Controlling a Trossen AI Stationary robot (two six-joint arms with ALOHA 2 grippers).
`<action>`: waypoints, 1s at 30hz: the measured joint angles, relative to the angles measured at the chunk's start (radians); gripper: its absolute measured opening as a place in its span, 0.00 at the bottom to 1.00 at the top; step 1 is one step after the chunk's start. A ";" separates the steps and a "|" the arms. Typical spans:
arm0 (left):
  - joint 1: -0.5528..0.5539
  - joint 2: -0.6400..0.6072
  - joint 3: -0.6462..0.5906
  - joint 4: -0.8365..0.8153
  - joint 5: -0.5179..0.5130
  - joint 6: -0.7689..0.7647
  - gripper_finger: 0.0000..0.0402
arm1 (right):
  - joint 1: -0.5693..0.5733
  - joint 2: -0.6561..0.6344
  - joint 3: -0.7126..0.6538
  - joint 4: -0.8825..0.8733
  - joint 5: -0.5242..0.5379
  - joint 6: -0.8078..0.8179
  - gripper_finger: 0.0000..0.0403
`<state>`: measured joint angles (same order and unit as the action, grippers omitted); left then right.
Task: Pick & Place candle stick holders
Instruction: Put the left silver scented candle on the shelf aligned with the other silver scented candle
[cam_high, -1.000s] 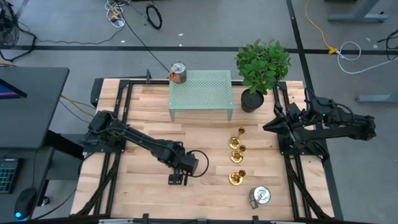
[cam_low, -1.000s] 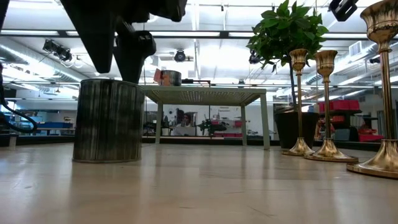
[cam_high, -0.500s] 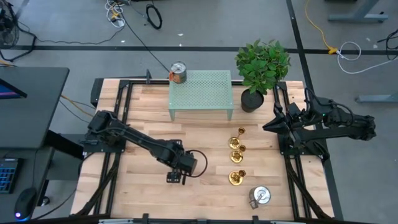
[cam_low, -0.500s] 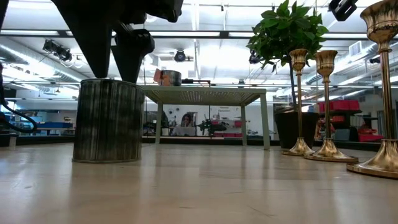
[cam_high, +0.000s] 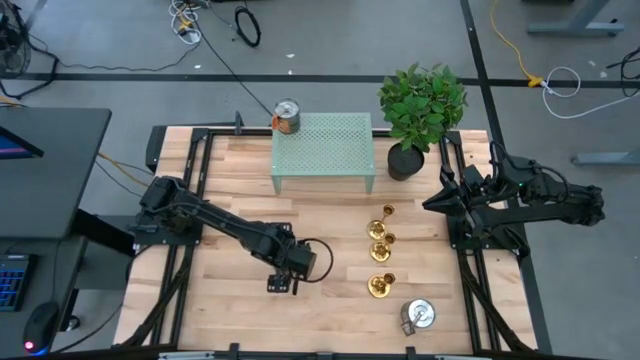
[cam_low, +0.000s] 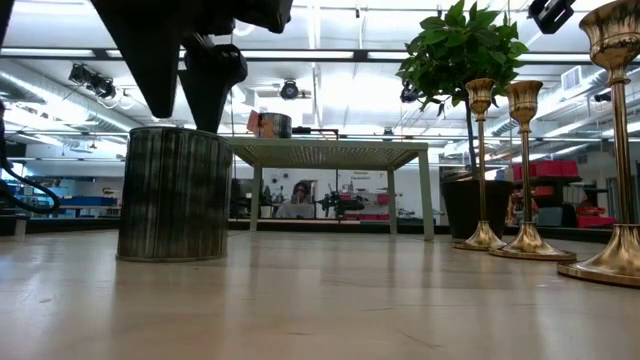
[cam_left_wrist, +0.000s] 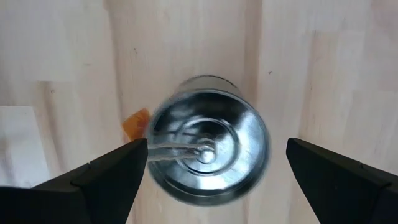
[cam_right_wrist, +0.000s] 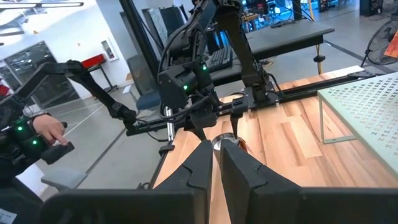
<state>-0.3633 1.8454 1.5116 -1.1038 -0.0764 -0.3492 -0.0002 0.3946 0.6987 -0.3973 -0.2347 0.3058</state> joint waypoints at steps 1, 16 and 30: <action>0.002 0.000 0.000 0.000 0.003 -0.002 0.98 | 0.000 0.000 0.000 0.000 -0.001 0.000 0.09; 0.007 0.004 0.000 0.012 0.011 0.006 0.98 | 0.000 0.000 0.000 0.000 -0.002 0.011 0.09; 0.005 0.001 -0.093 0.076 -0.062 0.051 0.98 | 0.000 0.000 0.000 0.000 -0.002 0.012 0.09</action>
<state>-0.3580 1.8459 1.4184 -1.0278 -0.1384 -0.2987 0.0002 0.3943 0.6987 -0.3978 -0.2367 0.3174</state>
